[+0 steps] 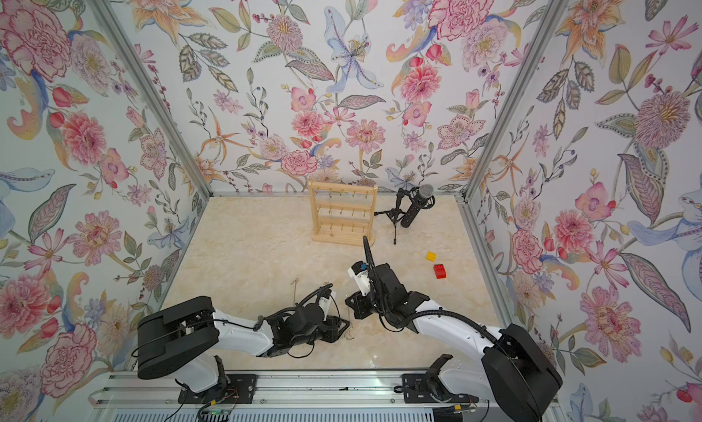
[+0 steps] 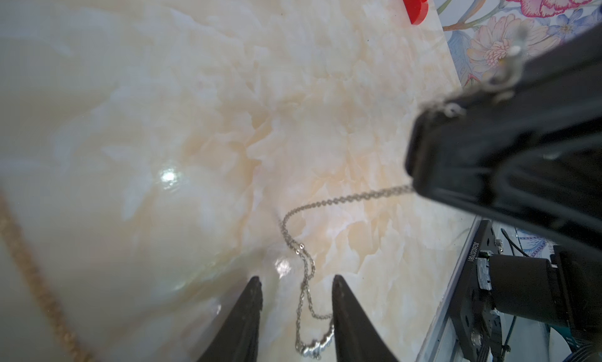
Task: Take the necklace off the jewelry display stand
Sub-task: Place the necklace at the center of the board.
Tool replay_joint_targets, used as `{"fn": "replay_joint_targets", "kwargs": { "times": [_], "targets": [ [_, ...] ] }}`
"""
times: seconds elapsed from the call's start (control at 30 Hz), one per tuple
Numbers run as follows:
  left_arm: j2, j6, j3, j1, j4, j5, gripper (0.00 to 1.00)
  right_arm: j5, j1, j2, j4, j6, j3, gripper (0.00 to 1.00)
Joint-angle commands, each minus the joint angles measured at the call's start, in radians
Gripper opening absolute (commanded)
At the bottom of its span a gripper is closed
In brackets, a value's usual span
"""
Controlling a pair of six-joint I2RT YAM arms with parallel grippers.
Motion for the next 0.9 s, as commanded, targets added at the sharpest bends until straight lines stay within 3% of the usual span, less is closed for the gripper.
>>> {"fn": "replay_joint_targets", "kwargs": {
  "times": [0.0,0.6,0.87],
  "targets": [
    [-0.078,0.005,-0.024,-0.028,0.001,-0.077,0.41,0.012,-0.01,0.033,0.024,-0.011,0.03,0.0],
    [-0.268,0.128,-0.025,-0.055,-0.114,-0.234,0.62,0.0,-0.068,0.21,0.051,-0.025,0.12,0.0],
    [-0.396,0.264,0.009,-0.029,-0.265,-0.35,0.75,-0.01,-0.103,0.304,0.071,-0.024,0.159,0.0]
  ]
}}
